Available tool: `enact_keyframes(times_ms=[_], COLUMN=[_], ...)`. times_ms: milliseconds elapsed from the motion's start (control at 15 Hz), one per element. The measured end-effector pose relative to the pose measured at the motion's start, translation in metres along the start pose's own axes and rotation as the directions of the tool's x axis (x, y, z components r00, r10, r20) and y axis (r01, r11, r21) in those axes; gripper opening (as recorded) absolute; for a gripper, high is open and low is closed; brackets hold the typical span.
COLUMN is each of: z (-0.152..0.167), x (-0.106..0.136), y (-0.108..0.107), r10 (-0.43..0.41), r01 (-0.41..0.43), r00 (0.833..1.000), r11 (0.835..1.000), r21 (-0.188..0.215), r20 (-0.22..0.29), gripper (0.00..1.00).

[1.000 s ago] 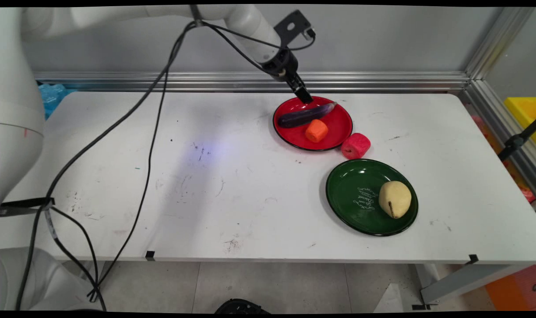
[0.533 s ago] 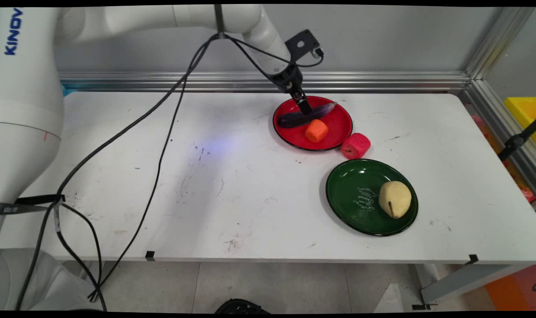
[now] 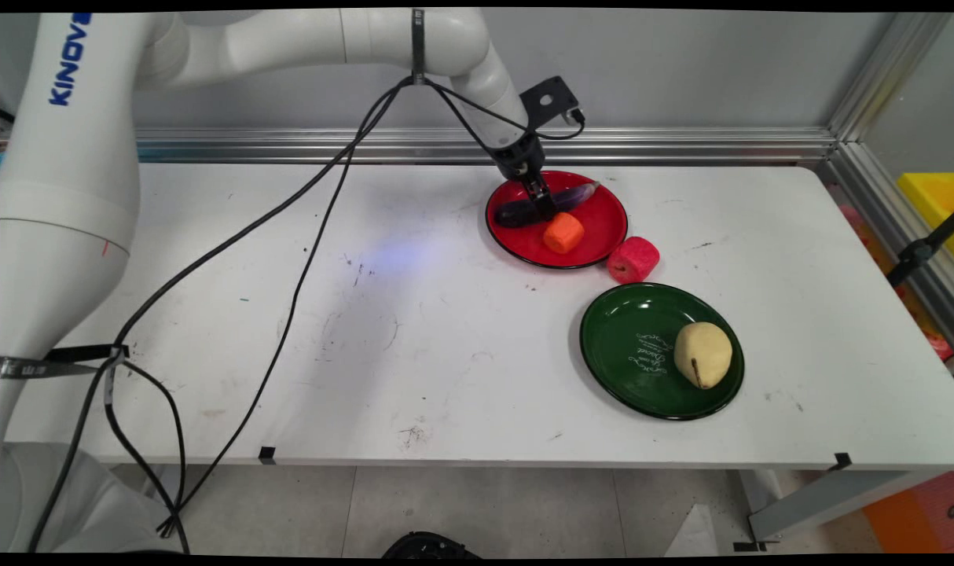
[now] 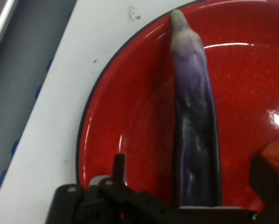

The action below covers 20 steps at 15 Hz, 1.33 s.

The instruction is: Pick up the eggplant from the red plate, then place the picked object on the table

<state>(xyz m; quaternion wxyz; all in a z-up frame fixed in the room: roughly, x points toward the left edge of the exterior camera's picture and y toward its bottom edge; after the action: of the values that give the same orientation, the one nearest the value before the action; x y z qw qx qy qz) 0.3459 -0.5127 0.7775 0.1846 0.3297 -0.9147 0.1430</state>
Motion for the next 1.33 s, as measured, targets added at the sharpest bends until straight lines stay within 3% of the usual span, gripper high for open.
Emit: enact_keyframes(times_ms=[67,133,667,1067,1333], z=[0.003,0.006,0.005,-0.039,-0.081], x=[0.001,0.002,0.003,0.006,0.0], y=[0.001,0.001,0.005,0.01,0.023], r10=[0.005,0.01,0.052,0.093,0.151], r01=[-0.005,-0.01,-0.052,-0.093,-0.152], r00=[1.0,1.0,0.998,0.995,0.987], r11=[1.0,1.0,0.999,0.996,0.988], r21=[-0.001,-0.001,-0.01,-0.004,-0.023], r20=[0.006,0.011,0.021,-0.019,-0.053], gripper=[1.0,0.0,0.0,0.0,0.0])
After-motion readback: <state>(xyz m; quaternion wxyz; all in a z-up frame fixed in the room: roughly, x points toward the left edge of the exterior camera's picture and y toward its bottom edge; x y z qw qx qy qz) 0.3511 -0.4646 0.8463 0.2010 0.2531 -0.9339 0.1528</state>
